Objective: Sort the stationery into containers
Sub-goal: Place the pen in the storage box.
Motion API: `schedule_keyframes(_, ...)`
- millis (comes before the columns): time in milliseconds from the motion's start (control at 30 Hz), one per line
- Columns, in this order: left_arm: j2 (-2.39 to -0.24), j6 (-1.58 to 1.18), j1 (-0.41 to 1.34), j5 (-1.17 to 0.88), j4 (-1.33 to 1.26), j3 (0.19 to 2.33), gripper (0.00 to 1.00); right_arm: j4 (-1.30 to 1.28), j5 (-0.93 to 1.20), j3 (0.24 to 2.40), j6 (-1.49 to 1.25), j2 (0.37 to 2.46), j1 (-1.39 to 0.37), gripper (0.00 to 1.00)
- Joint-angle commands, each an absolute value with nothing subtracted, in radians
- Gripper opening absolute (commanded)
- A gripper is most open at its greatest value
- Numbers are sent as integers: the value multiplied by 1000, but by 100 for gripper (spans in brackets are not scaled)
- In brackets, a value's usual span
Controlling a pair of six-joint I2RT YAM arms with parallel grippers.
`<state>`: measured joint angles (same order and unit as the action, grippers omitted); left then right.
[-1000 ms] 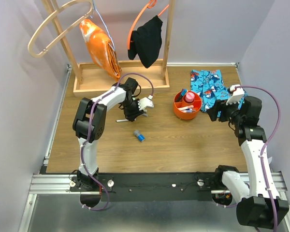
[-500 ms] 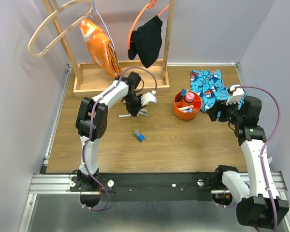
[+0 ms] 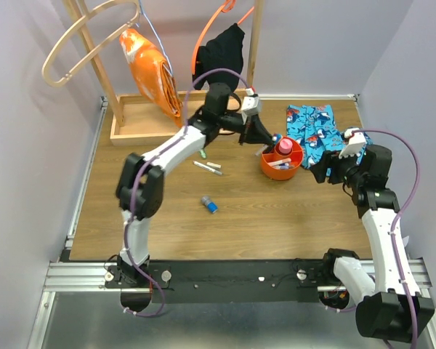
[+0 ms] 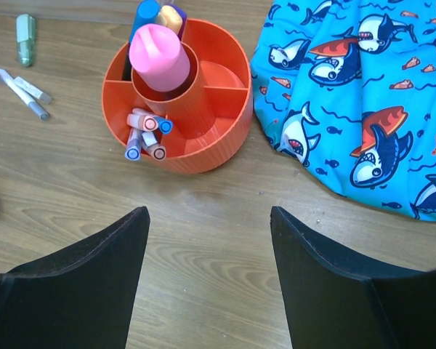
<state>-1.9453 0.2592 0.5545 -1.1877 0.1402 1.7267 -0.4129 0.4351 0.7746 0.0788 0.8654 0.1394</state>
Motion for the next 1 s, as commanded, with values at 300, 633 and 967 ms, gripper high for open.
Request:
schedule_keyframes(300,-2315,-499,632,-1331,-914,1881,0,-460,416,853,103,946,144,75)
schedule_keyframes(633,-2416,-505,607,-1362,-956,1894,0,-453,408,874,112,1011,146,75)
schedule_keyframes(967,-2490,-480,601,-1377,-985,1905,8,-449,413,910,132,1072,144,75)
